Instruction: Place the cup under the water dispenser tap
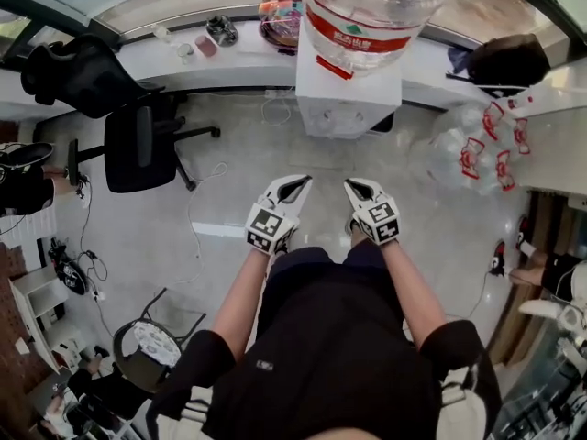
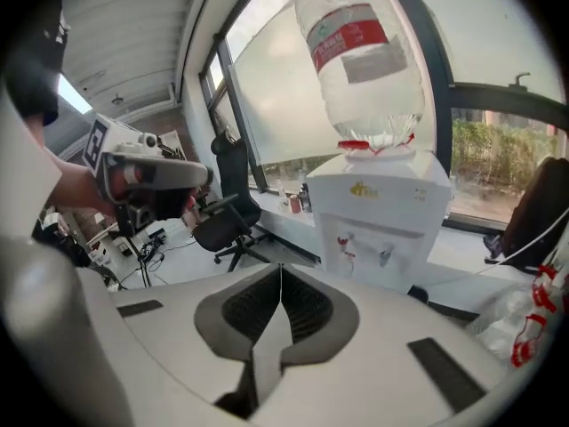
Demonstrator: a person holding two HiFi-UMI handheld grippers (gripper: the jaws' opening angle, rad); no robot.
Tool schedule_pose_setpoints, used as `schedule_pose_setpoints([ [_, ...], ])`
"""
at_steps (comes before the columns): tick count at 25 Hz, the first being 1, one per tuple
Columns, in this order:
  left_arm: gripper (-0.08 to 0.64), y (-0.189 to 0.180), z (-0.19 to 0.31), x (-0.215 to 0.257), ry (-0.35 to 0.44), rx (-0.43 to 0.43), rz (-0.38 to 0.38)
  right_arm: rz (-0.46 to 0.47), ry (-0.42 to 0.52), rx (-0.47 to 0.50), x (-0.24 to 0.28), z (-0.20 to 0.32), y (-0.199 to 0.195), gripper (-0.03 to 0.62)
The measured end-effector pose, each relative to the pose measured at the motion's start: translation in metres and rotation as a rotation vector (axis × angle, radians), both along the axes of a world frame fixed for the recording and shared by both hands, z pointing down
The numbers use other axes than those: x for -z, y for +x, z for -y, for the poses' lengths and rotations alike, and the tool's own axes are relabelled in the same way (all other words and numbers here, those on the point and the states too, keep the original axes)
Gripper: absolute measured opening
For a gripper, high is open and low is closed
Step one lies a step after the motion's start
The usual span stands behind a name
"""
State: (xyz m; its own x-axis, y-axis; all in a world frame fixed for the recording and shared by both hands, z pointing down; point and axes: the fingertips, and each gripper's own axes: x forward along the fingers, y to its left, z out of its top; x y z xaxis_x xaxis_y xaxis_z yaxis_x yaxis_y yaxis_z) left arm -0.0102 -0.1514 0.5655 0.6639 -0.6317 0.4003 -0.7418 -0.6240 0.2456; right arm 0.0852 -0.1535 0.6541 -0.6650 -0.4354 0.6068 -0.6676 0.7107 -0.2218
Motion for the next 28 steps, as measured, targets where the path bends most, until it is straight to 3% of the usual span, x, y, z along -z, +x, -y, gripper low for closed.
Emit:
schedule_pose_setpoints([
  [6, 0.0, 0.007, -0.013, 0.014, 0.02, -0.068, 0.002, 0.024, 0.091, -0.035, 0.054, -0.013, 0.005, -0.002],
  [11, 0.0, -0.001, -0.024, 0.026, 0.018, -0.092, 0.007, 0.1, 0.121, -0.095, 0.083, -0.016, 0.005, -0.003],
  [19, 0.0, -0.021, -0.039, 0.042, 0.028, -0.087, -0.015, 0.018, 0.218, -0.053, 0.104, -0.019, -0.014, -0.005],
  [28, 0.0, -0.036, -0.033, 0.054, 0.035, -0.069, -0.038, -0.014, 0.187, -0.022, 0.098, -0.034, -0.026, -0.005],
])
